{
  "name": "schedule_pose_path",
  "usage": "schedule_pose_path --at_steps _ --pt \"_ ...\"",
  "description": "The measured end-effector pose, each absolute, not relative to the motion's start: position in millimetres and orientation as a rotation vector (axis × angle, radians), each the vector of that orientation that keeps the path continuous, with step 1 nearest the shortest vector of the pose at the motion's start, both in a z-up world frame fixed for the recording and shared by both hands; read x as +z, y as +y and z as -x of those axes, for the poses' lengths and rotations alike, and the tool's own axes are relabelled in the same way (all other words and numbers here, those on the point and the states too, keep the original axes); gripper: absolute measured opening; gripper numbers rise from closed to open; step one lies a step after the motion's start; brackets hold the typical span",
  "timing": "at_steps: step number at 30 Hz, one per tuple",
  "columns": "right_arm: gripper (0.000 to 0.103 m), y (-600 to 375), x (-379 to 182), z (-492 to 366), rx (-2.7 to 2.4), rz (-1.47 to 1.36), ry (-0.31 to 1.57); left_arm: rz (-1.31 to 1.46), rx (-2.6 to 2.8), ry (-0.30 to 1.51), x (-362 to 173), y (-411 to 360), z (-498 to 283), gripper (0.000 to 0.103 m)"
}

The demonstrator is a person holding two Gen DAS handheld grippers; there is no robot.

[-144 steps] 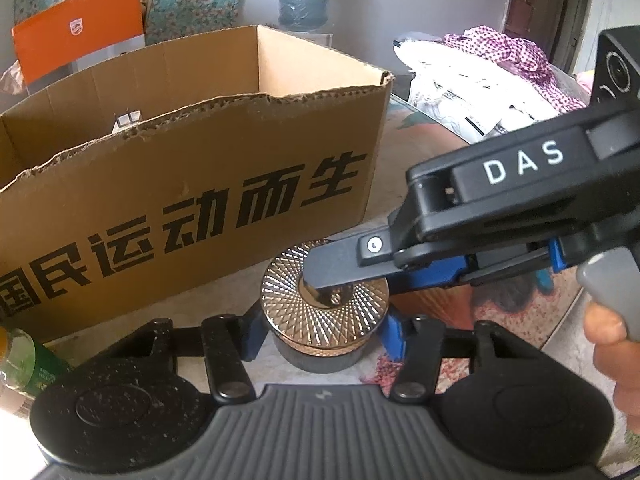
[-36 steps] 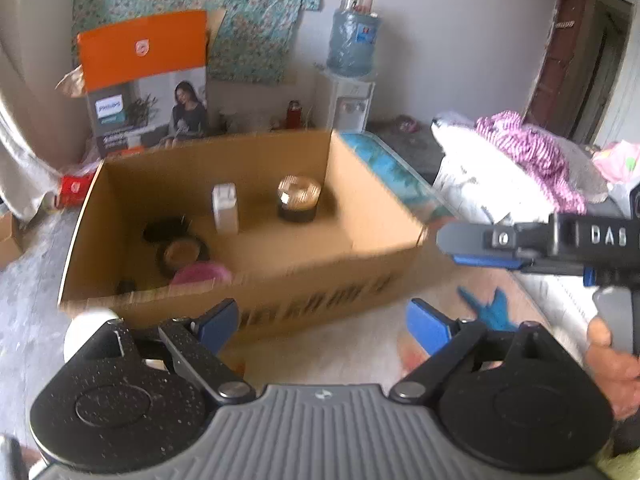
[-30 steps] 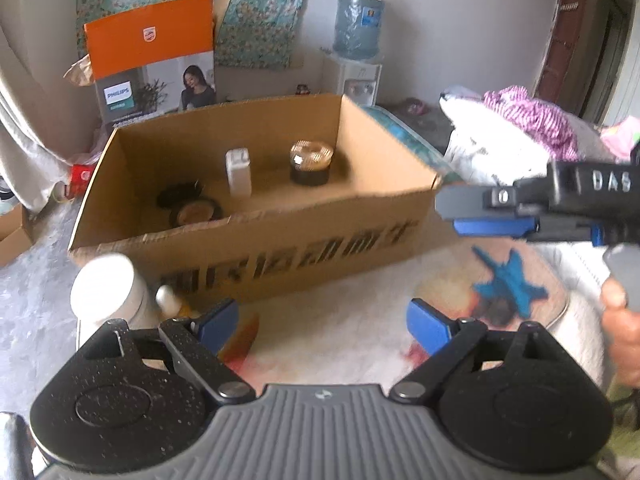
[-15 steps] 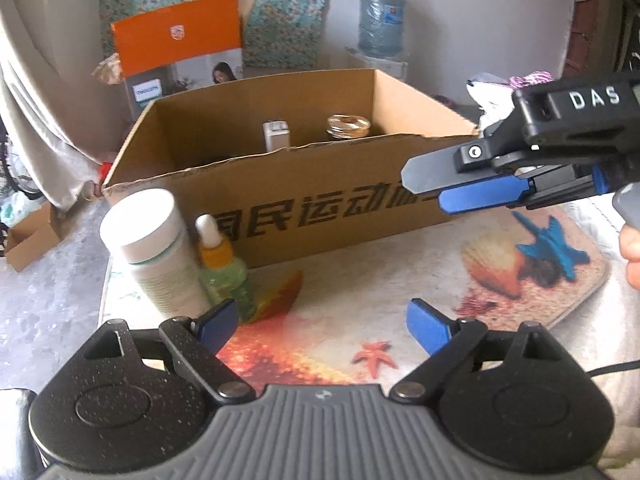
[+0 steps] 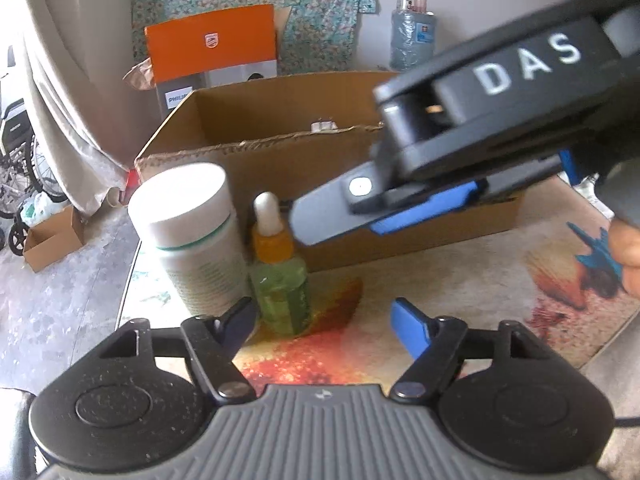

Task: Organize rigid objects
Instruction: 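Close both grippers on the green dropper bottle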

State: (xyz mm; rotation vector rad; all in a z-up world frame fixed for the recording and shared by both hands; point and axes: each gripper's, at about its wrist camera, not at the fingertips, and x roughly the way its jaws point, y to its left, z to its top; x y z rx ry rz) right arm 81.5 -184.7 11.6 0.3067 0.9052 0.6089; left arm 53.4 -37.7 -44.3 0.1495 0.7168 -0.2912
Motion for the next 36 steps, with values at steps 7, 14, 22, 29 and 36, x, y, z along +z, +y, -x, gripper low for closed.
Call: schedule_pose_path --at_steps 7,14,22,29,36 --pt "0.041 -143 10 -93 0.656 -0.100 0.873 -0.112 -0.301 0.720 -56 -29 -64 0.064" --pt "0.027 -126 3 -101 0.667 -0.026 0.860 -0.090 -0.319 0.694 -61 -25 -67 0.062" --pt "0.024 -137 7 -94 0.623 -0.031 0.869 -0.090 -0.398 0.700 -61 -39 -67 0.062" --pt "0.023 -177 13 -76 0.535 -0.083 0.888 -0.091 -0.520 0.709 -60 -65 -66 0.057" --pt "0.024 -207 15 -66 0.495 -0.126 0.877 -0.153 -0.508 0.686 -60 -78 -66 0.054"
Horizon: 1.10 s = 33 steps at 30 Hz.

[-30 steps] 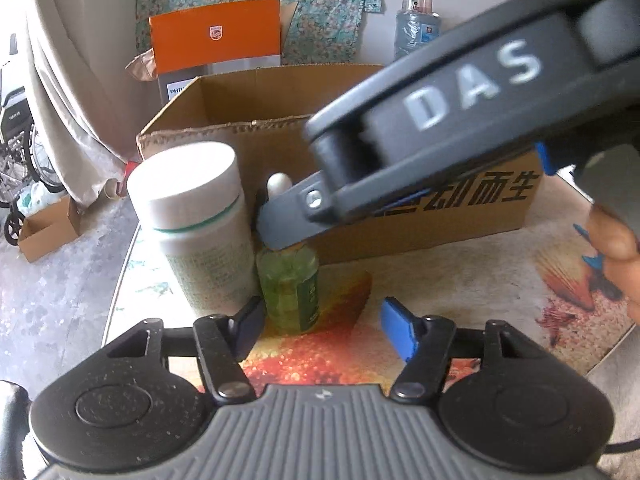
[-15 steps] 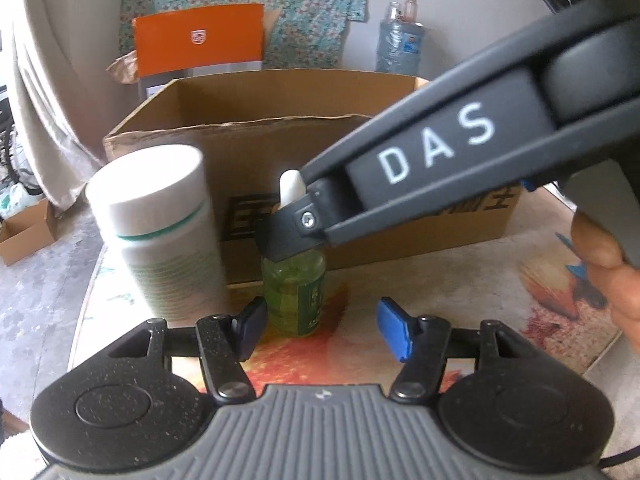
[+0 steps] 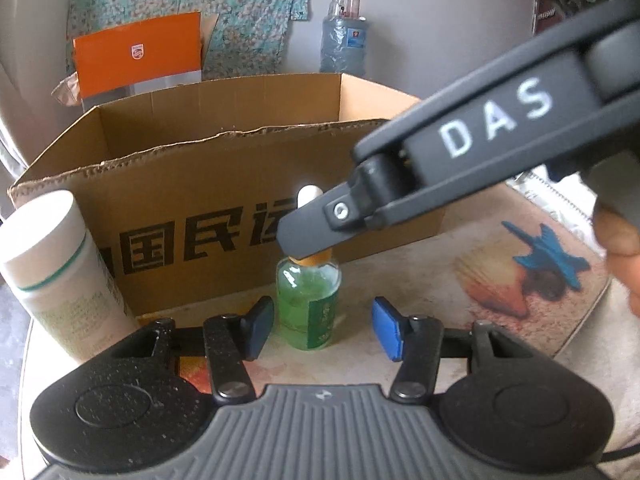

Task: Organize rigid objects
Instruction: 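Close both grippers on the green dropper bottle, then lift the green dropper bottle and carry it into the box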

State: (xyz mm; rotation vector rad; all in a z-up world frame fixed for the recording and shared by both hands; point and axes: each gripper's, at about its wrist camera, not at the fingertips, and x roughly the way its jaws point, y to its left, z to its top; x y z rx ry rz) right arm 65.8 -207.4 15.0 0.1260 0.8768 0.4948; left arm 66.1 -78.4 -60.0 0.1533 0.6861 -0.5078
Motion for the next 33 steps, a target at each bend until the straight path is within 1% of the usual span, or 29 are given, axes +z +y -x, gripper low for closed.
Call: schedule_pose_path --at_steps 5,10,13,33 --pt "0.024 -206 18 -66 0.497 -0.115 0.863 -0.172 -0.482 0.736 -67 -86 -77 0.044" --pt "0.023 -202 17 -69 0.495 -0.101 0.865 -0.160 -0.474 0.763 -70 -87 -81 0.040" --pt "0.023 -203 15 -72 0.497 -0.126 0.875 -0.162 -0.464 0.768 -68 -87 -83 0.034" --pt "0.022 -209 17 -74 0.484 -0.166 0.894 -0.136 -0.470 0.792 -59 -89 -89 0.033"
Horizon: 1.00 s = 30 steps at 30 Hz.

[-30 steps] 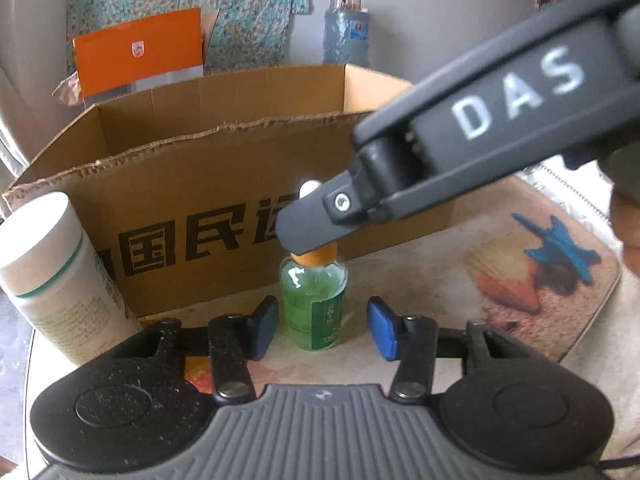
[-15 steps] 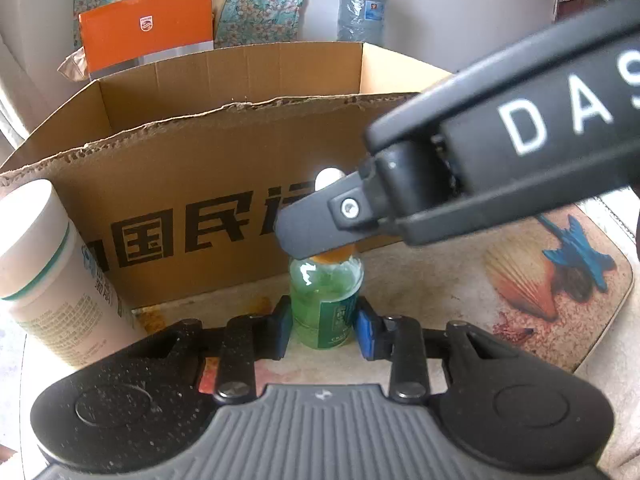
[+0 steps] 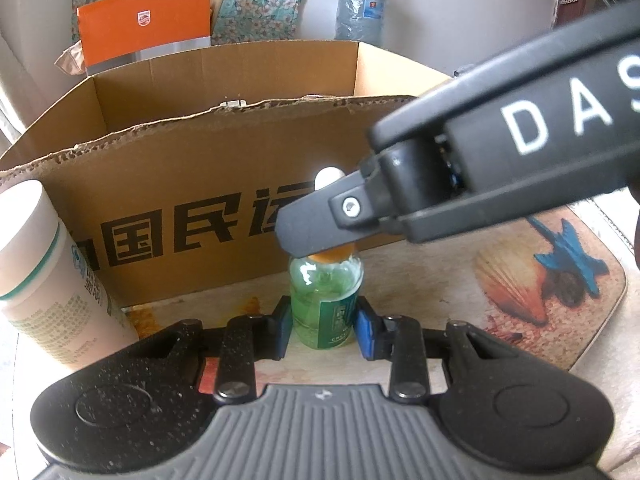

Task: Organize rigid objects
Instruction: 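Lift the green dropper bottle and carry it into the box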

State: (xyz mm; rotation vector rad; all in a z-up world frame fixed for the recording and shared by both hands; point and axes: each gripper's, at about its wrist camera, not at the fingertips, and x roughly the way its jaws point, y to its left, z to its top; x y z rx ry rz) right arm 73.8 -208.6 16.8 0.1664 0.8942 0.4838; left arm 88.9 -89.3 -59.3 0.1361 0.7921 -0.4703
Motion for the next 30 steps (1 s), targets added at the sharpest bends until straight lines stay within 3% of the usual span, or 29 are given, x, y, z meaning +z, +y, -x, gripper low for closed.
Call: schedule_pose_path --at_steps 20,30 --pt "0.022 -211 33 -61 0.490 -0.161 0.848 -0.146 -0.469 0.753 -45 -82 -77 0.033" --pt "0.021 -213 67 -43 0.511 -0.144 0.768 -0.148 -0.452 0.669 -8 -79 -64 0.033"
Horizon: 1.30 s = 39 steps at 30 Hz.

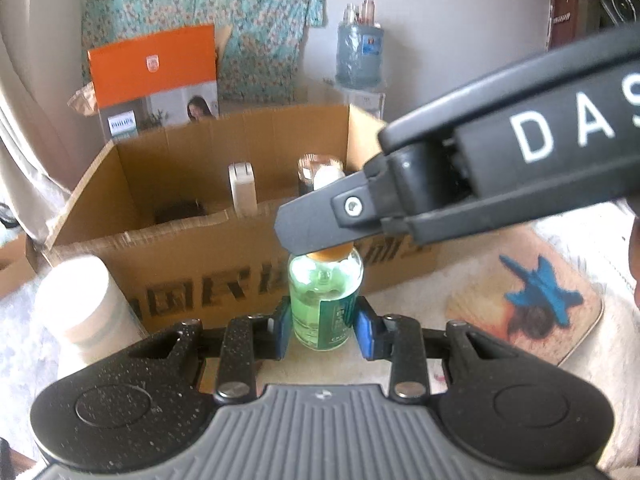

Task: Organize rigid objects
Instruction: 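Lift the green dropper bottle and carry it into the box, then open both grippers and withdraw them toward the white pill bottle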

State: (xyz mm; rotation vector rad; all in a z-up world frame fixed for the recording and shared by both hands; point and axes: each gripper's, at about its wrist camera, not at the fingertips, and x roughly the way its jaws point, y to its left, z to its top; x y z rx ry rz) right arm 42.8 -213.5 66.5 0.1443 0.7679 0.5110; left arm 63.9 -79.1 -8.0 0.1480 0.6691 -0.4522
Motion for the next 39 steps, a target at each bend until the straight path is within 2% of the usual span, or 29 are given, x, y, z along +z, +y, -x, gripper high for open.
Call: schedule_pose_path --at_steps 7,14,22,28,32,37,39 --pt "0.021 -216 121 -50 0.554 -0.117 0.674 -0.130 -0.455 0.591 42 -79 -82 0.033" --pt "0.021 -227 156 -111 0.560 -0.104 0.679 -0.032 -0.497 0.703 56 -90 -149 0.033" --pt "0.021 -252 112 -206 0.537 -0.194 0.840 0.042 -0.466 0.908 11 -101 -215 0.033" --pt "0.021 -256 67 -237 0.542 -0.254 0.916 0.053 -0.441 1.014 -10 -101 -234 0.033" --pt "0.021 -253 46 -247 0.545 -0.252 0.954 0.061 -0.434 1.031 -13 -101 -241 0.038" --pt "0.022 -248 23 -250 0.525 -0.211 1.004 0.058 -0.438 1.032 -13 -100 -237 0.040" --pt "0.024 -248 18 -249 0.522 -0.202 1.021 0.061 -0.447 1.026 -12 -99 -236 0.046"
